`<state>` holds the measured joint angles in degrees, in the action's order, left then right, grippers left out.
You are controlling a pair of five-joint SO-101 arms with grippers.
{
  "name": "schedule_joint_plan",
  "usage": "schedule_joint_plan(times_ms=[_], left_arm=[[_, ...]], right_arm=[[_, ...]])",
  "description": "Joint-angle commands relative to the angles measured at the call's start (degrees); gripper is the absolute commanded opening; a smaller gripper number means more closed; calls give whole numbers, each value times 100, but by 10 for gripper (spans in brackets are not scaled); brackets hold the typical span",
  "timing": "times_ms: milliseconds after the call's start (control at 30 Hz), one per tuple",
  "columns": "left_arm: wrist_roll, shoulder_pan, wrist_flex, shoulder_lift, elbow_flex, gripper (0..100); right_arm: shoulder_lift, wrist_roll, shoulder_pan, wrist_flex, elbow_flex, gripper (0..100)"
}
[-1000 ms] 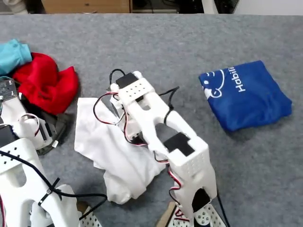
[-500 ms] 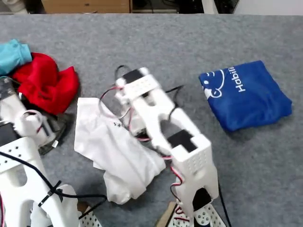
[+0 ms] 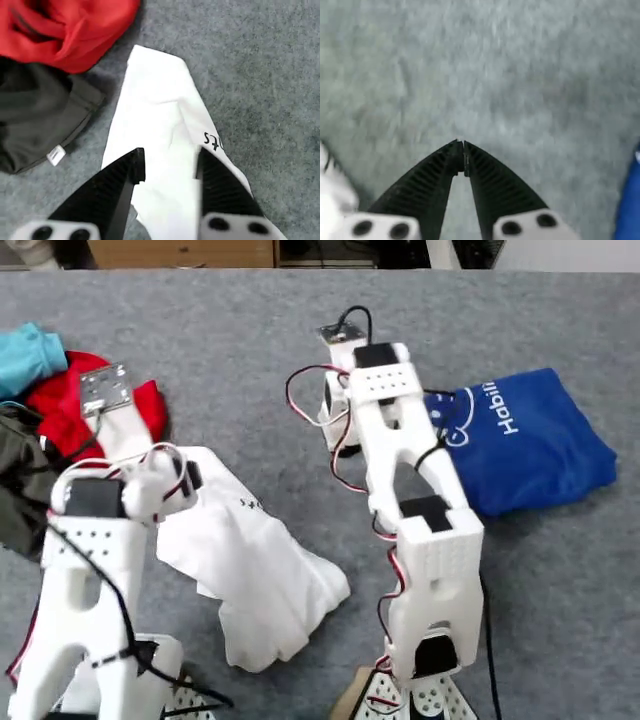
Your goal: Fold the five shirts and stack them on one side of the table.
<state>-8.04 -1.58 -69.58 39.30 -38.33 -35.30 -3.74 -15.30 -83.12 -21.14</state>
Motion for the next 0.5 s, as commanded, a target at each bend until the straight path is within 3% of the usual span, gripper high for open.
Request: schedule_joint_plan(times_ms=[0,267,467], left_arm=[[-18,114,457,-576,387,78],[-659,114,510,-1771,1029,122],[-703,79,501,-2369,914,119]], right_arm=[[-127,44,4,571,136,13],[-374,35,31,958,136,13],[-453,35,22,1064,127,13]])
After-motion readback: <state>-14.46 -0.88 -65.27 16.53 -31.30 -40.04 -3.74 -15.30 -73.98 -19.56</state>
